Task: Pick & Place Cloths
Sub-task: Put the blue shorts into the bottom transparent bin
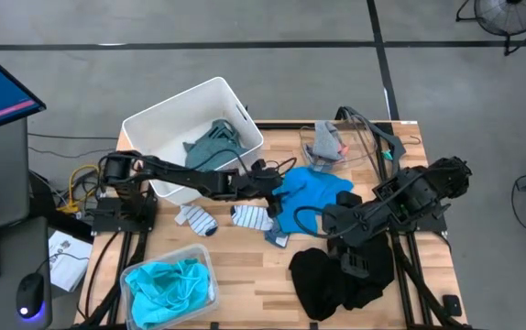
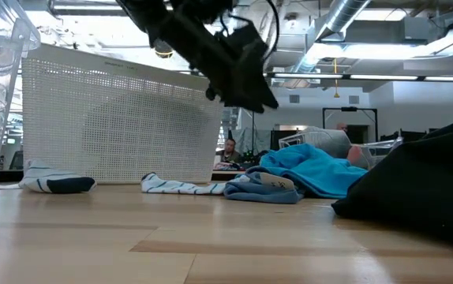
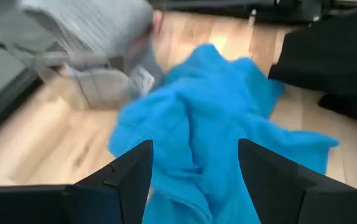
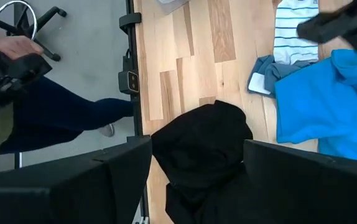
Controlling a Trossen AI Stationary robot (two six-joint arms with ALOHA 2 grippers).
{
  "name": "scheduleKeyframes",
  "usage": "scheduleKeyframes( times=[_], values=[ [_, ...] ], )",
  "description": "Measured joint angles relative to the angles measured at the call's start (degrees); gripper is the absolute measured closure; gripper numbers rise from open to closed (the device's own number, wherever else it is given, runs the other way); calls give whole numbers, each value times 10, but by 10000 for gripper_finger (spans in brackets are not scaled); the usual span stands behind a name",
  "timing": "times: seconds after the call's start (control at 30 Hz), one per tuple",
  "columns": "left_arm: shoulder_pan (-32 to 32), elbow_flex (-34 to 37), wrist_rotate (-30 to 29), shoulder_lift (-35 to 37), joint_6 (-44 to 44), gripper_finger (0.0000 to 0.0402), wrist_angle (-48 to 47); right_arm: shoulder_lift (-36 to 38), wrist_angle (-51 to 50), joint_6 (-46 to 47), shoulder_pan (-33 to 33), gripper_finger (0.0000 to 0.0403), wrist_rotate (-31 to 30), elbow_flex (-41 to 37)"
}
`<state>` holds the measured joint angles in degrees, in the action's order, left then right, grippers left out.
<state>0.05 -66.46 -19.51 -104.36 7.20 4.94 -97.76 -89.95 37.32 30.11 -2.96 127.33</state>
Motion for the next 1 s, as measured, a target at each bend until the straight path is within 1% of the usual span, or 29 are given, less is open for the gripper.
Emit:
scheduleKeyframes(
  times=[0.17,0.4,0.6,0.67,0.9,1.0],
  values=[
    [-1,0,2,-25,49,184,3,0,0,-8,3,154,0,0],
    [-1,0,9,-45,74,184,1,0,0,-24,7,154,0,0],
    [4,1,4,-67,125,184,6,0,0,-43,10,154,0,0],
    [5,-1,4,-76,135,184,17,0,2,-41,10,154,0,0],
    [4,1,3,-119,149,184,10,0,6,-40,10,154,0,0],
    [7,0,3,-121,160,184,14,0,8,-49,10,154,0,0]
  ],
)
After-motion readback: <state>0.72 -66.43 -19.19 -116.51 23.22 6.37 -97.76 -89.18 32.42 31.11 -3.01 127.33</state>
